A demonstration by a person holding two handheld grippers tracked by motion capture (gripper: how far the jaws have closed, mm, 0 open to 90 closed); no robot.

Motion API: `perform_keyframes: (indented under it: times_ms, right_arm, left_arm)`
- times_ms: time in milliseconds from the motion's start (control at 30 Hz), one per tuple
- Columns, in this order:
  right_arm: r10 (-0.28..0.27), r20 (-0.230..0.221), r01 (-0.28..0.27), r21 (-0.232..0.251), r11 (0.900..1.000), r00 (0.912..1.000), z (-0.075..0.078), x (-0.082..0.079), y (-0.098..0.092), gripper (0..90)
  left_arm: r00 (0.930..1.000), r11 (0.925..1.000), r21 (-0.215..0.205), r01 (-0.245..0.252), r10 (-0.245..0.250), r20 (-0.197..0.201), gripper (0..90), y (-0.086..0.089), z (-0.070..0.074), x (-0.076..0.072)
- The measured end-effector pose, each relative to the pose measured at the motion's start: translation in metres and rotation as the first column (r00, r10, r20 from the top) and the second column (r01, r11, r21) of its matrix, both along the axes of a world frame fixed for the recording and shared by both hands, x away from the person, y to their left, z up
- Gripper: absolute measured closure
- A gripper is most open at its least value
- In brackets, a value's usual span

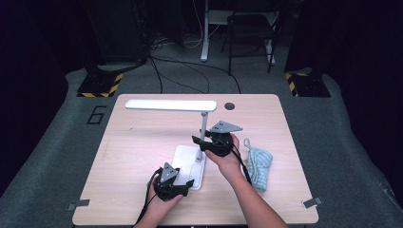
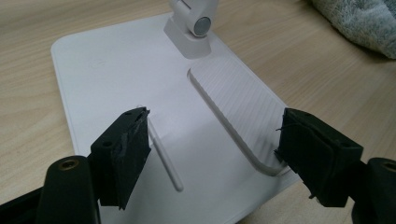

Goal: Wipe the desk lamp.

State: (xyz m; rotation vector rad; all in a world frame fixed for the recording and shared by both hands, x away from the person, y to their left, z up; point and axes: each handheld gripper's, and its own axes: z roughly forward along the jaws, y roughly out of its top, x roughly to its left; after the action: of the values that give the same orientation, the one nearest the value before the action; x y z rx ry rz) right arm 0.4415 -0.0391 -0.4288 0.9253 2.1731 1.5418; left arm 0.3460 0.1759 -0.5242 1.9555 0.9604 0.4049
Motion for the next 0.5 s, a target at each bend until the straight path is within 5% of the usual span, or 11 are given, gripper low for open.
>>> perform_keyframes:
  times_ms: [233, 500]
  right_arm:
    - [-0.025, 0.006, 0.025, -0.061, 0.998, 0.9997, 0.005, -0.008, -0.004, 53.5]
    - [-0.028, 0.023, 0.03, -0.059, 0.998, 0.9993, 0.004, -0.017, -0.014, 51.8]
  left_arm:
    - [0.9999, 0.9999, 0.008, -0.008, 0.008, -0.007, 24.6, 0.004, 0.001, 0.002]
    - [0.9971, 0.9974, -0.021, -0.069, 0.069, -0.032, 26.7, 0.015, 0.002, 0.009]
